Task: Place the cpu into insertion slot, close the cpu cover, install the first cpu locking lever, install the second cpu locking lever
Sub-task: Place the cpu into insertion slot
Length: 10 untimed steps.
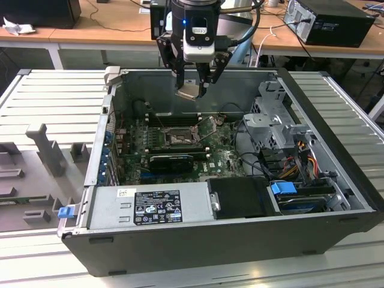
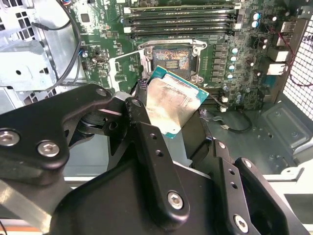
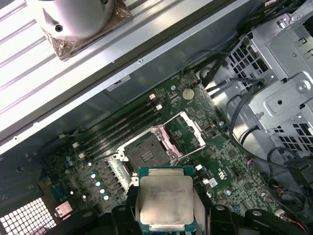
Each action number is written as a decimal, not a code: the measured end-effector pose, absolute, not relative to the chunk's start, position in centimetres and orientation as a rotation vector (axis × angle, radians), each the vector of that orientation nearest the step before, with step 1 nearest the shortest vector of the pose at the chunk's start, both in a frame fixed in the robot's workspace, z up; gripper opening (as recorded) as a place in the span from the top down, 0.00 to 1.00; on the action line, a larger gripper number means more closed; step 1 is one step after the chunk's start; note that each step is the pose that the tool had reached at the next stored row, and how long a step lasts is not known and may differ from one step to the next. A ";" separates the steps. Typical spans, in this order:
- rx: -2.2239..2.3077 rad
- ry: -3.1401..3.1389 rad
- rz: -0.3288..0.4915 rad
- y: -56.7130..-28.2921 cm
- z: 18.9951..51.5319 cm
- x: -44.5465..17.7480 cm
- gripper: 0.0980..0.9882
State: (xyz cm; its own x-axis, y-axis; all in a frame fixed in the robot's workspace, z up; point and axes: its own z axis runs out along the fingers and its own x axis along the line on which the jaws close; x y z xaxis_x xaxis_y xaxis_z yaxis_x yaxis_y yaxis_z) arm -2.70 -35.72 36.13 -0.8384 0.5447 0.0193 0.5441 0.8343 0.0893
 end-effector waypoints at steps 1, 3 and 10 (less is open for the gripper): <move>0.894 3.001 0.143 -35.7 36.1 -2.7 0.52; 0.899 2.999 0.143 -35.7 36.1 -2.7 0.52; 0.934 2.988 0.143 -35.7 36.1 -2.7 0.52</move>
State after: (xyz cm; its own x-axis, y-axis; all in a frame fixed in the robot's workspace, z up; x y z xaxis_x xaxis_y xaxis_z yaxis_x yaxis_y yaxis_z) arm -2.70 -35.72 36.13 -0.8224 0.5687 0.0194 0.5679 0.8182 0.0894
